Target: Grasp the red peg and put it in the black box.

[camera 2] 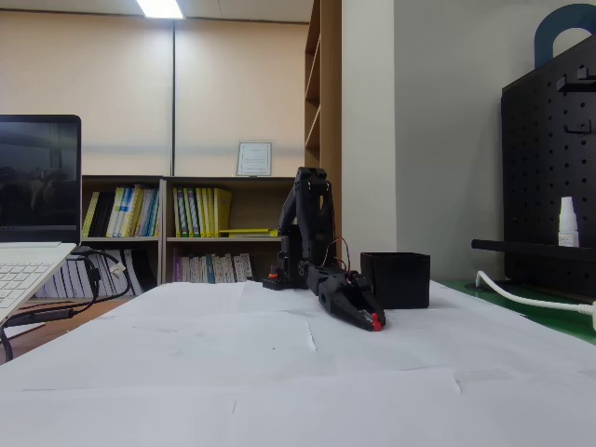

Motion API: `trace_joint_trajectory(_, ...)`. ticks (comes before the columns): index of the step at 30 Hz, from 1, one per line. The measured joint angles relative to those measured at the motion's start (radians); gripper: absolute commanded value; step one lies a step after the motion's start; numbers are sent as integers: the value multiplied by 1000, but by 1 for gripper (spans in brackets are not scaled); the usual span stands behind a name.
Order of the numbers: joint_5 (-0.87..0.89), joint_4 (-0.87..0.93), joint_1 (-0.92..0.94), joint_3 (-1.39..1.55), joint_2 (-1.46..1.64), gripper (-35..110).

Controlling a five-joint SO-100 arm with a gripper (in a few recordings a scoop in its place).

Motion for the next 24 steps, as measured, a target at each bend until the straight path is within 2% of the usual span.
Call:
trace_joint_trajectory(12,181,509,23,-55,-537,0)
trace_joint_trajectory(17,270,1077,31,54,-753,1)
trace_joint_trajectory(18,278,1146,26,64,-796,1)
trace_joint_trajectory(24,325,1305,6,64,-956,0)
